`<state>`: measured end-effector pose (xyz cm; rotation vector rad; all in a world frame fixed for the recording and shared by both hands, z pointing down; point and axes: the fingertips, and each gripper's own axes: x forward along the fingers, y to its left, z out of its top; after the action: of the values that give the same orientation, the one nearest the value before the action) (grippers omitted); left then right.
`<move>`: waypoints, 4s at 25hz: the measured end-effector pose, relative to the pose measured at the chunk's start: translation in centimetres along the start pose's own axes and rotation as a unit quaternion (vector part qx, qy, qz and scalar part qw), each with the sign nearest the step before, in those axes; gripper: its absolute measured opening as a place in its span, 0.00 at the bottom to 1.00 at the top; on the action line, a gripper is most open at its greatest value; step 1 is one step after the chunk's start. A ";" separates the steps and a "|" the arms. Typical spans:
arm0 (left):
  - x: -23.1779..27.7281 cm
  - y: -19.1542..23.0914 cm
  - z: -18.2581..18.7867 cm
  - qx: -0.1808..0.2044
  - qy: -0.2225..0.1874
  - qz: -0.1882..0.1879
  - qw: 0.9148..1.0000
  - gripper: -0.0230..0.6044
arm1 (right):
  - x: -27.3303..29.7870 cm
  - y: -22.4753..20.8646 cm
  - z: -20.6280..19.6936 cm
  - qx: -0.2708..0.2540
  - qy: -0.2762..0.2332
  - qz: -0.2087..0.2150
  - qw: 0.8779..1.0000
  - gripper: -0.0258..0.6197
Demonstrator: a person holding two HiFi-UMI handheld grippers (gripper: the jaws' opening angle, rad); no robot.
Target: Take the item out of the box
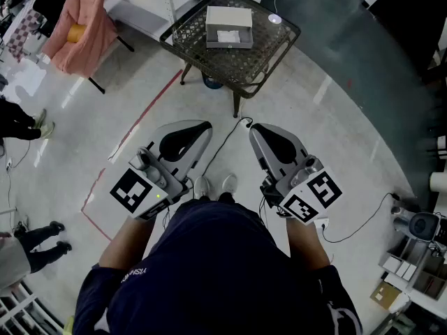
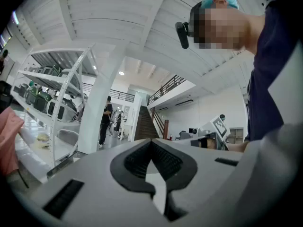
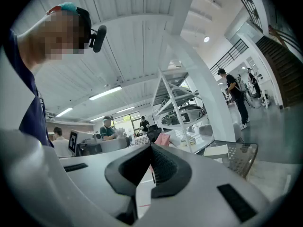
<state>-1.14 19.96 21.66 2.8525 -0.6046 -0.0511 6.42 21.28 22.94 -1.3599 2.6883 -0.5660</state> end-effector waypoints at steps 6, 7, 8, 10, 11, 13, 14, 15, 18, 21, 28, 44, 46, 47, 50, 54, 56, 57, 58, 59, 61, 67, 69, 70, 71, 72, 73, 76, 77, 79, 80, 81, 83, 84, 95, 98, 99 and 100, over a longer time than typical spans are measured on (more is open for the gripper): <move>0.9 -0.9 -0.6 0.001 0.001 0.005 1.000 0.05 | -0.9 -0.7 -0.3 0.001 0.001 0.007 1.000 0.08; 1.1 -0.9 -0.7 0.001 0.001 0.006 1.000 0.05 | -1.0 -0.8 -0.3 0.001 0.001 0.008 1.000 0.08; 1.1 -1.0 -0.8 0.002 0.000 0.008 1.000 0.05 | -1.0 -1.0 -0.5 0.001 0.001 0.008 1.000 0.08; 1.5 -1.3 -1.0 0.004 -0.001 0.011 1.000 0.05 | -1.4 -1.5 -0.5 0.003 0.001 0.008 1.000 0.08; 1.8 -1.7 -1.0 0.005 -0.002 0.013 1.000 0.05 | -1.9 -1.8 -0.4 0.006 0.000 0.008 1.000 0.08; 2.6 -2.6 -1.1 0.005 -0.003 0.017 1.000 0.05 | -2.9 -2.5 -0.1 0.011 0.000 0.010 1.000 0.08; 2.9 -3.0 -1.1 0.005 -0.003 0.020 1.000 0.05 | -3.3 -2.8 -0.1 0.012 0.001 0.011 1.000 0.08; 3.2 -3.3 -1.3 0.005 -0.003 0.022 1.000 0.05 | -3.6 -3.1 -0.1 0.014 0.001 0.012 1.000 0.08; 3.5 -4.0 -1.7 0.006 0.000 0.027 1.000 0.05 | -4.5 -3.6 -0.1 0.016 0.001 0.017 1.000 0.08; 3.9 -4.3 -2.0 0.007 0.002 0.031 1.000 0.05 | -5.0 -4.0 0.0 0.016 0.000 0.022 1.000 0.08; 5.2 -3.8 -1.9 0.014 0.006 0.033 0.999 0.05 | -5.3 -5.2 0.2 0.017 -0.002 0.029 0.999 0.08; 9.2 5.9 -2.2 -0.001 0.008 0.021 1.000 0.05 | 2.4 -11.3 0.9 0.020 0.011 0.011 1.000 0.08; 10.0 9.5 -2.9 -0.011 0.014 0.019 1.000 0.05 | 5.4 -13.1 0.5 0.027 0.015 0.005 1.000 0.08; 10.5 11.5 -3.2 -0.014 0.016 0.018 1.000 0.05 | 7.1 -14.1 0.3 0.030 0.018 0.002 0.999 0.08; 11.8 15.9 -2.6 -0.018 0.021 0.013 1.000 0.05 | 11.0 -15.9 0.9 0.031 0.024 -0.005 0.999 0.08; 13.0 19.6 -1.3 -0.011 0.026 0.006 1.000 0.05 | 14.0 -17.3 2.1 0.033 0.028 -0.015 0.999 0.08; 13.8 22.6 -1.4 -0.014 0.027 0.005 1.000 0.05 | 16.4 -18.9 1.9 0.036 0.033 -0.023 0.999 0.08; 14.2 24.1 -1.6 -0.017 0.028 0.005 0.999 0.05 | 17.6 -19.7 1.7 0.038 0.037 -0.027 0.998 0.08; 14.5 25.5 -1.7 -0.020 0.028 0.005 0.999 0.05 | 18.7 -20.4 1.6 0.039 0.040 -0.031 0.998 0.08; 14.7 26.6 -1.8 -0.023 0.029 0.004 0.999 0.05 | 19.7 -21.0 1.5 0.041 0.044 -0.034 0.998 0.08; 15.1 28.7 -2.1 -0.029 0.031 0.002 0.999 0.05 | 21.5 -22.1 1.2 0.042 0.051 -0.040 0.997 0.08; 15.8 34.2 -3.5 -0.053 0.045 -0.005 0.998 0.05 | 26.5 -25.7 0.0 0.050 0.071 -0.065 0.994 0.08; 16.3 35.9 -3.7 -0.062 0.049 -0.009 0.997 0.05 | 28.0 -26.9 -0.5 0.055 0.080 -0.072 0.993 0.08; 16.5 36.7 -3.9 -0.065 0.052 -0.011 0.996 0.05 | 28.6 -27.6 -0.8 0.058 0.085 -0.076 0.992 0.08; 16.8 37.3 -4.1 -0.068 0.055 -0.013 0.996 0.05 | 29.1 -28.1 -1.1 0.060 0.091 -0.080 0.991 0.08; 17.0 37.8 -4.4 -0.070 0.059 -0.015 0.996 0.05 | 29.5 -28.5 -1.5 0.063 0.097 -0.084 0.990 0.08; 17.1 38.2 -4.6 -0.072 0.062 -0.017 0.995 0.05 | 29.7 -28.9 -1.8 0.065 0.102 -0.088 0.989 0.08; 17.1 39.0 -5.0 -0.079 0.069 -0.019 0.994 0.05 | 30.2 -29.5 -2.4 0.066 0.116 -0.097 0.986 0.08; 17.2 39.7 -5.2 -0.080 0.069 -0.019 0.994 0.05 | 30.8 -30.0 -2.8 0.064 0.120 -0.099 0.986 0.08; 17.8 41.6 -6.2 -0.084 0.069 -0.021 0.994 0.05 | 32.4 -31.6 -3.9 0.057 0.132 -0.105 0.984 0.08; 18.0 42.3 -6.5 -0.087 0.069 -0.021 0.994 0.05 | 33.0 -32.3 -4.4 0.055 0.138 -0.107 0.983 0.08; 18.0 42.5 -6.5 -0.088 0.071 -0.020 0.993 0.05 | 33.3 -32.6 -4.6 0.054 0.143 -0.108 0.982 0.08; 16.5 40.9 -5.5 -0.091 0.075 -0.013 0.993 0.05 | 32.5 -31.1 -4.3 0.051 0.151 -0.104 0.982 0.08; 15.2 39.2 -4.8 -0.092 0.078 -0.008 0.993 0.05 | 31.5 -29.5 -4.2 0.051 0.156 -0.101 0.981 0.08; 5.2 29.2 -5.1 -0.118 0.097 0.061 0.986 0.05 | 26.3 -20.4 -8.7 0.034 0.242 -0.051 0.968 0.08; 6.3 30.2 -7.1 -0.128 0.103 0.070 0.984 0.05 | 27.0 -23.2 -11.0 0.032 0.266 -0.057 0.962 0.08; 6.5 30.5 -7.7 -0.131 0.105 0.073 0.983 0.05 | 27.1 -24.0 -11.7 0.032 0.274 -0.060 0.959 0.08; 6.8 30.6 -8.2 -0.134 0.106 0.076 0.982 0.05 | 27.2 -24.8 -12.4 0.033 0.281 -0.063 0.957 0.08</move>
<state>-6.38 -8.34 36.64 2.5027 -0.7068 0.1806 6.04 -10.06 45.92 -1.5512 2.9664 -1.2096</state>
